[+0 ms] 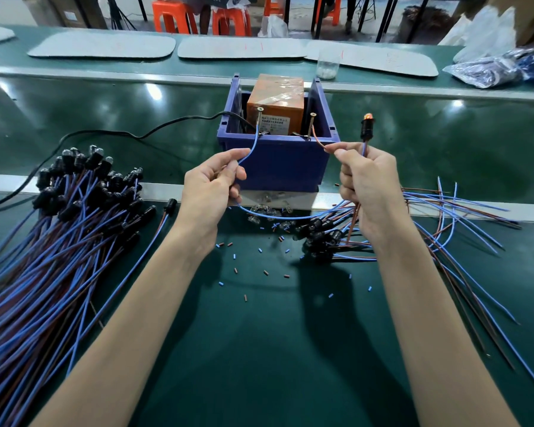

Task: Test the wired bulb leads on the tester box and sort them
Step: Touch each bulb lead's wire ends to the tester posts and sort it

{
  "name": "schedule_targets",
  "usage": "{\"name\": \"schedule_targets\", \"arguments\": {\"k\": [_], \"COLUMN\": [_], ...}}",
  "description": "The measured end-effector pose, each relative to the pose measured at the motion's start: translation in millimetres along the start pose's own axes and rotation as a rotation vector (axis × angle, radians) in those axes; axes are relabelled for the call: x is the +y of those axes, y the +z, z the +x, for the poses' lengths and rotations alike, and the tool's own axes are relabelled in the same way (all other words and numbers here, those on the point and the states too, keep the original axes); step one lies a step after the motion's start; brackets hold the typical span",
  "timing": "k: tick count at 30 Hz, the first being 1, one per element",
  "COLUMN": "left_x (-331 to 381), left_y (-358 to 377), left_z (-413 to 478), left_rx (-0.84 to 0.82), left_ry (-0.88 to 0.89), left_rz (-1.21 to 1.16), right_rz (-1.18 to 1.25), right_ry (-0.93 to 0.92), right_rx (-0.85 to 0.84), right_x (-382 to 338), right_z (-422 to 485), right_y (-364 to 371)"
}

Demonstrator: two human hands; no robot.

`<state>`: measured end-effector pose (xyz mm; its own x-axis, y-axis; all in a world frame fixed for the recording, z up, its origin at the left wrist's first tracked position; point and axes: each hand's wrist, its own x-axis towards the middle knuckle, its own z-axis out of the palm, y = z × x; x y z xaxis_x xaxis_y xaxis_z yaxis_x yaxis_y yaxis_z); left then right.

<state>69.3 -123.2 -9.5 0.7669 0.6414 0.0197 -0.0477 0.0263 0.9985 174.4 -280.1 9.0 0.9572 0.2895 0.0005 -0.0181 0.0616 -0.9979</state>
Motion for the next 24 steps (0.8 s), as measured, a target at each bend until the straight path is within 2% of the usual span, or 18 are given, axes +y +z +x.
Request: {"name": "schedule_targets", "arguments": {"k": [7,16,24], "left_x": [-0.2,0.6,0.0], "left_y": [-1.3,-0.1,-0.5], "left_z": [-0.4,0.7,0.9], "left_rx": [-0.011,0.023,0.024], "left_ry": [0.003,0.003,0.009], "left_rz": [0.005,-0.025,-0.027], "right_rz": [0.000,0.026,0.047], "right_ry": [0.001,-0.007,-0.007], "right_rx": [0.001,0.092,0.075], "right_x": [0.0,-0.6,-1.0], "right_z": [-0.7,0.8,1.5], "right_y": [0.3,-0.8,-1.3]}}
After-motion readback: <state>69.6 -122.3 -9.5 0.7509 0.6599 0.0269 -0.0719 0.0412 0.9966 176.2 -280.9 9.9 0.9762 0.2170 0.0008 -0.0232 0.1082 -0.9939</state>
